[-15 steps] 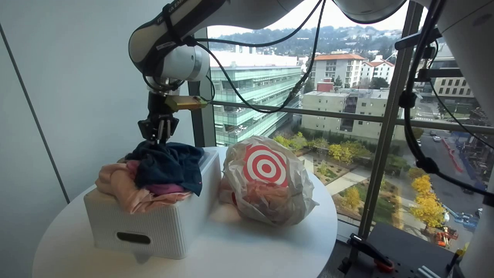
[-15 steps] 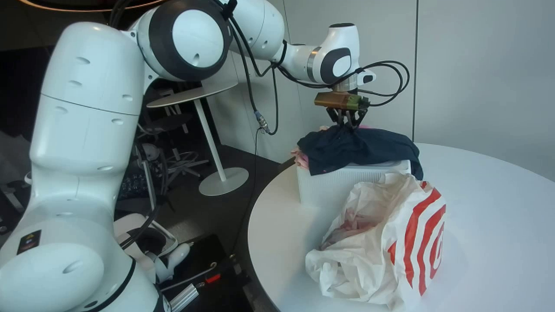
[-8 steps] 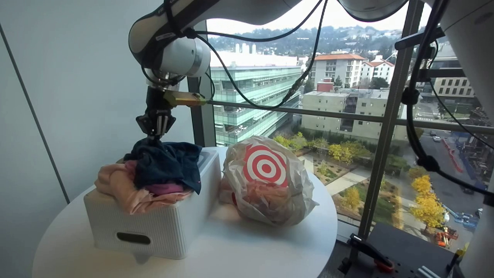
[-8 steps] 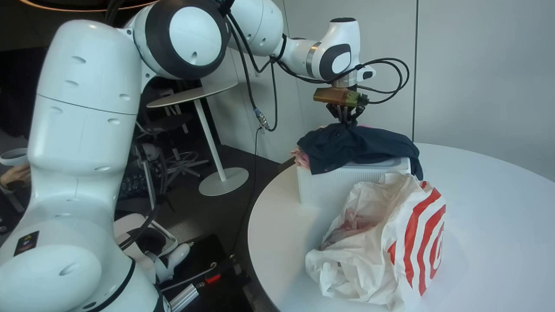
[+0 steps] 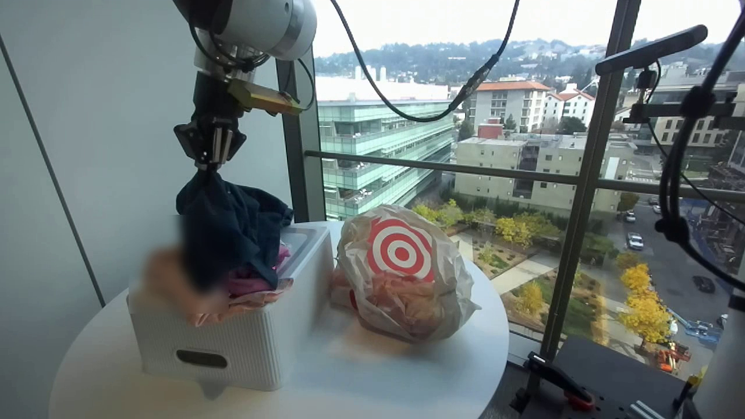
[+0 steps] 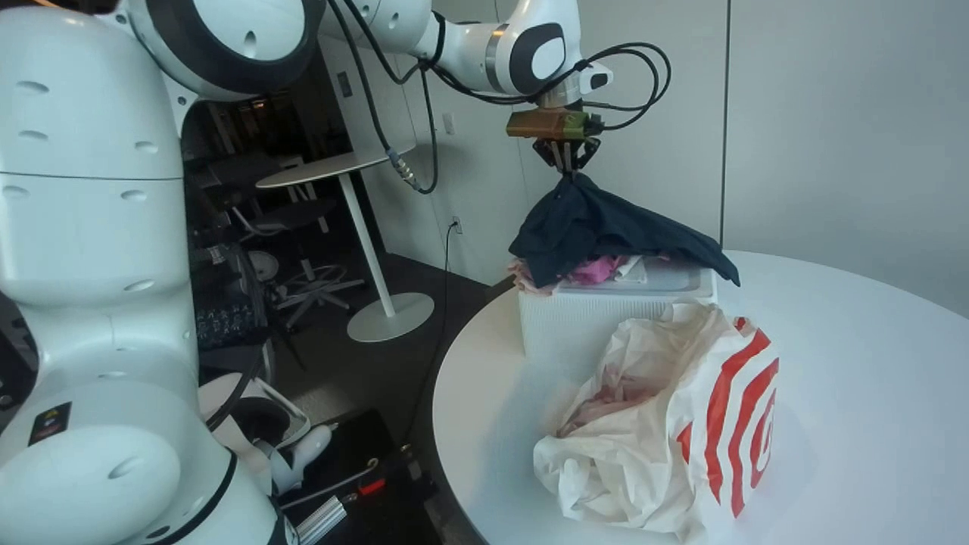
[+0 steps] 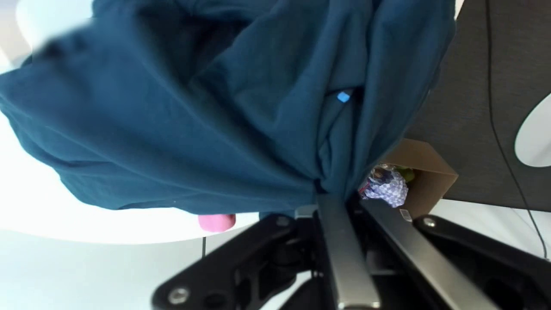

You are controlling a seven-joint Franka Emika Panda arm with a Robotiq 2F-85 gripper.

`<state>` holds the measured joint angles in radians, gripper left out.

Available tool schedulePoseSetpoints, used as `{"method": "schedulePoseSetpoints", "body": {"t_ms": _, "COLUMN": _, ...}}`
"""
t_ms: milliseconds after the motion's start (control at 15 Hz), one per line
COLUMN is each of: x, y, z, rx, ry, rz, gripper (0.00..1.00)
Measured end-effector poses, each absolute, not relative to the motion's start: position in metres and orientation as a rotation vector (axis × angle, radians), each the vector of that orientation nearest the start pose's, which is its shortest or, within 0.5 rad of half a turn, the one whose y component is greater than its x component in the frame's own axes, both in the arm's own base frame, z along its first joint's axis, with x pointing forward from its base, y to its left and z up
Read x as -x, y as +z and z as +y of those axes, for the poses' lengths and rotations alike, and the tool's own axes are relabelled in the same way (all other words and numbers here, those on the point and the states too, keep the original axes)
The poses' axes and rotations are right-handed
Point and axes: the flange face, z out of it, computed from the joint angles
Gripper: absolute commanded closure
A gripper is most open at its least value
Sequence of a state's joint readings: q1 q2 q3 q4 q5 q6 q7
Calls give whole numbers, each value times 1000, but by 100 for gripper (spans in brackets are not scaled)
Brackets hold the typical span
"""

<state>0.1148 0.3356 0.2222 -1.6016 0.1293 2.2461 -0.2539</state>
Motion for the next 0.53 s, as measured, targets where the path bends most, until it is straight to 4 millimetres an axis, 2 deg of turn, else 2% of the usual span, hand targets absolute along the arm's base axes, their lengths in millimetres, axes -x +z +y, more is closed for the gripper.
{"method": "schedulePoseSetpoints", "body": {"t_ms": 267, "x": -606, "y": 506, "z": 207, "rx": 2850, "ry": -535, "rz": -645, "gripper": 98}}
{"method": "schedulePoseSetpoints", "body": {"t_ms": 533, "x": -548, "y": 536, "z": 193, "rx": 2869, "ry": -675, "rz": -477, "gripper": 98}}
